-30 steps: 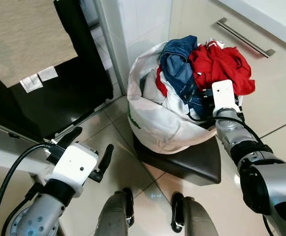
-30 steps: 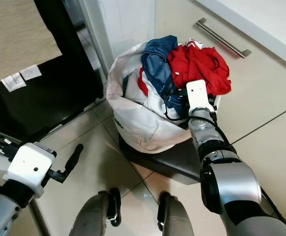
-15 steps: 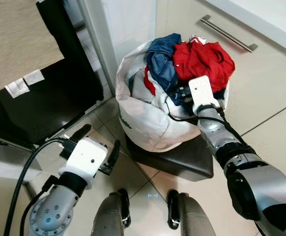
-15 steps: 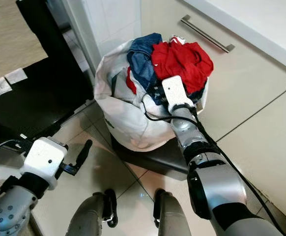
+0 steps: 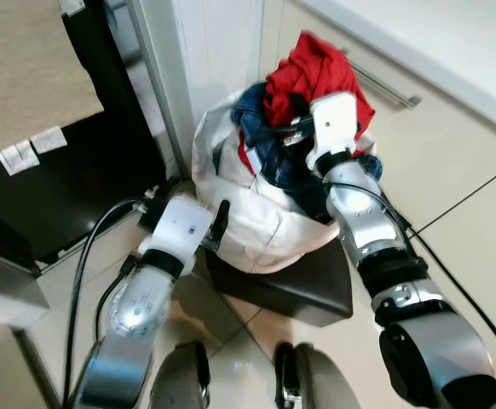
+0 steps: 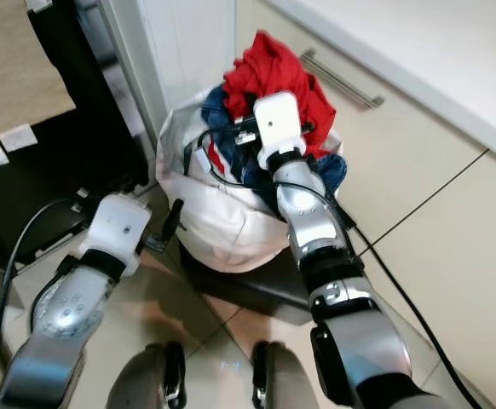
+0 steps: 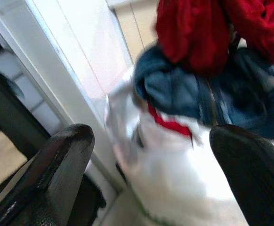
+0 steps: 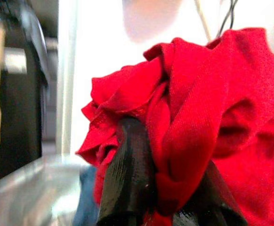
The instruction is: Clothes washing
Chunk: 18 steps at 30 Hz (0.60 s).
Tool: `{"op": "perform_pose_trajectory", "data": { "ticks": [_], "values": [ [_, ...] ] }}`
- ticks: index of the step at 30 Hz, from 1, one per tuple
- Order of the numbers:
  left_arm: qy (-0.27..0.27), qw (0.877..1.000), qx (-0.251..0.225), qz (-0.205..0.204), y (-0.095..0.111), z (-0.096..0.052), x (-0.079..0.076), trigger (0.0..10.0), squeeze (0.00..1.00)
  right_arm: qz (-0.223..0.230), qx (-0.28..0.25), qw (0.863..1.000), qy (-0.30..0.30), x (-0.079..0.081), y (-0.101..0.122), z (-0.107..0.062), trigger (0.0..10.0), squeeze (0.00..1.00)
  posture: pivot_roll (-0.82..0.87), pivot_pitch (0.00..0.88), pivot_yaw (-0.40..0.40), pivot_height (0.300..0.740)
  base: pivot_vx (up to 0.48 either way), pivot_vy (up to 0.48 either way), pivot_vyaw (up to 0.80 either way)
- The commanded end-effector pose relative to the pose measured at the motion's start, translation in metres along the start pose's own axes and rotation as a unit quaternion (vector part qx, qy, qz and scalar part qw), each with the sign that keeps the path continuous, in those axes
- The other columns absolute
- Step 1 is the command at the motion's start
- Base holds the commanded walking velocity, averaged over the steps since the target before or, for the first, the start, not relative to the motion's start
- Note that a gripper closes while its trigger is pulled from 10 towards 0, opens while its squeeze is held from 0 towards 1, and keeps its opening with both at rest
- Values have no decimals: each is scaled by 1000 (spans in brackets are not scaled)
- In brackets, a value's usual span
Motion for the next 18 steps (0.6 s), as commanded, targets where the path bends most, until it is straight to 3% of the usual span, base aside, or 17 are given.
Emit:
{"op": "perform_pose_trajectory", "data": {
  "ticks": [1, 2, 7, 10, 14, 17, 18],
  "values": [
    [7, 1000, -11, -7, -1, 10, -2, 10000, 0, 19, -32, 999, 4, -9, 24, 9, 0, 0, -78, 0, -39, 720, 0, 0, 0],
    [7, 1000, -11, -7, -1, 10, -2, 10000, 0, 19, -32, 999, 4, -9, 24, 9, 0, 0, -78, 0, -39, 720, 0, 0, 0],
    [15, 999, -38, 5, 3, 33, 3, 10000, 0, 18, -85, 996, 3, -28, 67, 22, 0, 0, -99, 0, -30, 720, 0, 0, 0],
    [17, 999, -43, 7, 4, 36, 4, 10000, 0, 20, -100, 995, 3, -31, 78, 24, 0, 0, -100, 0, -28, 720, 0, 0, 0],
    [34, 998, -56, 12, 6, 53, 10, 10000, 0, 28, -148, 989, 7, -44, 127, 42, 0, 0, -105, 0, -18, 720, 0, 0, 0],
    [63, 997, -42, 0, 3, 59, 18, 10000, 0, 45, -129, 991, 15, -41, 123, 44, 0, 0, -93, 0, -22, 720, 0, 0, 0],
    [83, 996, -28, -21, 0, 59, 25, 10000, 0, 63, -95, 993, 11, -40, 104, 39, 0, 0, -86, 0, -21, 720, 0, 0, 0]
  ]
}}
Point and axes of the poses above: a point about 5 cm out from each wrist's last joint towards the gripper, its own z axis pointing out of the wrist towards the gripper, its own y axis along the axis of the wrist's last joint, x = y × z, the point moved 1 cm from there along z, pointing out of the wrist towards the gripper, and after that the axes turned 7 degrees about z, right-handed, at the moved point
